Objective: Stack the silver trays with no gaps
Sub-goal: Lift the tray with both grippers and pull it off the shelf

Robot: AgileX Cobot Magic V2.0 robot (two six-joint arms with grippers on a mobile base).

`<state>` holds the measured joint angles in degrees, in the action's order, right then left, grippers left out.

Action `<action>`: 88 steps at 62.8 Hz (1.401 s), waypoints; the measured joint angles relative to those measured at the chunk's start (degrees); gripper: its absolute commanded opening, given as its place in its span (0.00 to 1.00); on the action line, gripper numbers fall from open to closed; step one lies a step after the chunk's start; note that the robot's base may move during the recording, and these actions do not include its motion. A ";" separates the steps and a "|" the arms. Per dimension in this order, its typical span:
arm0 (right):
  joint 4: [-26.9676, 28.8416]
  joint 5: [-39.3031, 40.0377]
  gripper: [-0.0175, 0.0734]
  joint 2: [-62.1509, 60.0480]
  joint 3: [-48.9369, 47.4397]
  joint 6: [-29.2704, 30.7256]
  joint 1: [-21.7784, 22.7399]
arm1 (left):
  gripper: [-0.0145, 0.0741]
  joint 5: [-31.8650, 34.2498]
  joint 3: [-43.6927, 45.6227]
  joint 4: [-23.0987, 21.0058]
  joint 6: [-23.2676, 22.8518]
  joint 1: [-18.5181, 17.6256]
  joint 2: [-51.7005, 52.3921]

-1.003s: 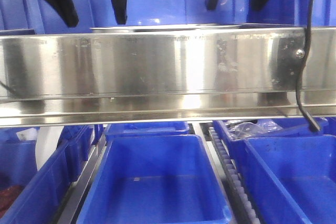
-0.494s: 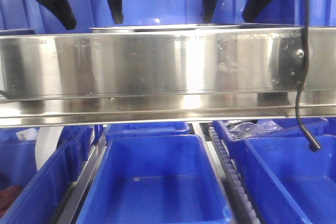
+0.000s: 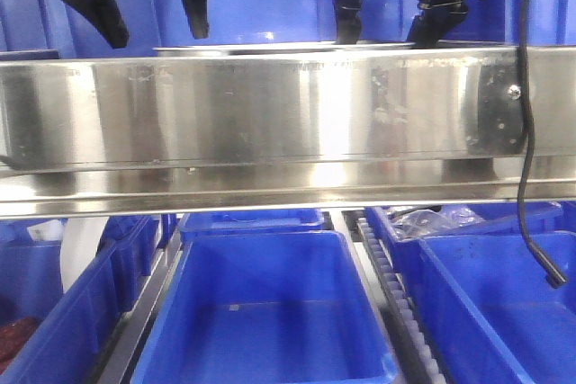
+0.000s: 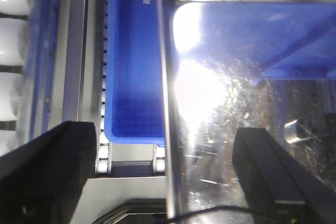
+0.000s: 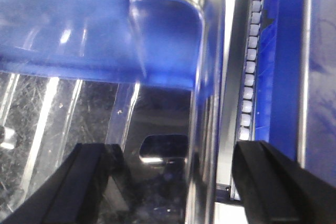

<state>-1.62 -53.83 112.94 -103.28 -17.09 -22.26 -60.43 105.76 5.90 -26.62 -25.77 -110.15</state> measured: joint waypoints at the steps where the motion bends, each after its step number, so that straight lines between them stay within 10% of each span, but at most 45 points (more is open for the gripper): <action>1: 0.00 -0.12 0.83 0.00 0.00 0.00 0.00 | 0.65 0.00 0.00 0.00 0.00 0.00 0.00; 42: 0.69 -2.55 0.82 0.00 -0.13 0.15 -0.10 | 0.65 -1.90 0.45 -3.93 1.04 0.00 -4.25; 61: 0.13 -3.75 0.23 -0.10 -0.17 0.15 0.13 | 0.29 -1.82 1.26 -4.30 1.21 0.03 -4.58; 67: 0.15 -3.85 0.27 -0.22 -0.40 -0.46 0.38 | 0.09 -1.82 1.40 -3.89 1.31 0.03 -4.58; 88: 0.36 -7.98 0.25 -0.22 -2.38 -1.01 0.41 | 0.12 -2.49 1.66 -2.89 2.26 0.50 -4.58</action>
<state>-1.26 -61.81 112.72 -105.66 -18.11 -21.85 -62.92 107.42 3.01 -24.37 -25.27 -114.73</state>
